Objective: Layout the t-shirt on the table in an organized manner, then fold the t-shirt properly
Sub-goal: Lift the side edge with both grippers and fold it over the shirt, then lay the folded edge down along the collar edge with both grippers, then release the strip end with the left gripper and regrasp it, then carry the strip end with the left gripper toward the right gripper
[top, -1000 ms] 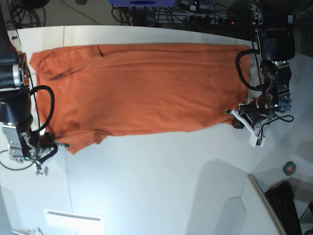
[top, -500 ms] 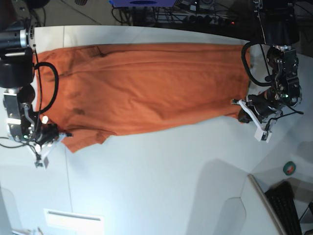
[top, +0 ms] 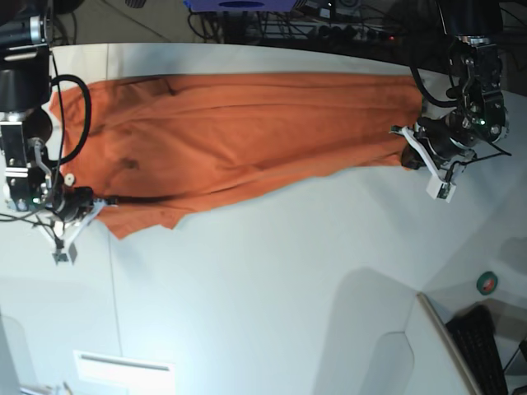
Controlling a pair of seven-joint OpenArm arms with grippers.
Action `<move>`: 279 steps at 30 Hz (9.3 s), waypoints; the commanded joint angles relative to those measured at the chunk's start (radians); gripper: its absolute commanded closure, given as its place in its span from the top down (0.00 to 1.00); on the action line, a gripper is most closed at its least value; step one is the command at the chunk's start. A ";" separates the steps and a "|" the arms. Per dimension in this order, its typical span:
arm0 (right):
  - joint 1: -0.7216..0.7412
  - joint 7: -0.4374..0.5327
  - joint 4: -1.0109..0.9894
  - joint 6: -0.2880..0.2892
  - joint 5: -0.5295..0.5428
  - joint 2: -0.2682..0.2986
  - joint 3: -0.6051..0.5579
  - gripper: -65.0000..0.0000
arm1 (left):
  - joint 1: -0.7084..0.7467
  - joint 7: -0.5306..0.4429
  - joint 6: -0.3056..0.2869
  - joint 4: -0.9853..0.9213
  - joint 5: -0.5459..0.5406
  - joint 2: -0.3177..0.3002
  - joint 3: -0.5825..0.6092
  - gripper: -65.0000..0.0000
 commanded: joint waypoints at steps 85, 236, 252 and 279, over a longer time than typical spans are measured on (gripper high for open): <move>-0.424 -0.100 0.436 -0.005 -0.007 0.032 0.234 0.00 | 0.171 0.059 -0.002 0.215 0.001 -0.037 0.026 0.00; -0.438 0.001 0.413 -0.005 -0.004 -0.135 0.333 0.00 | 0.194 -0.174 0.027 0.238 0.093 0.133 -0.088 0.00; -0.432 0.001 0.410 -0.005 -0.004 -0.132 0.335 0.00 | 0.266 -0.171 0.110 0.396 0.304 0.236 0.321 0.00; -0.435 0.001 0.410 -0.005 -0.002 -0.135 0.335 0.00 | 0.234 -0.170 0.192 0.330 0.312 0.330 0.514 0.00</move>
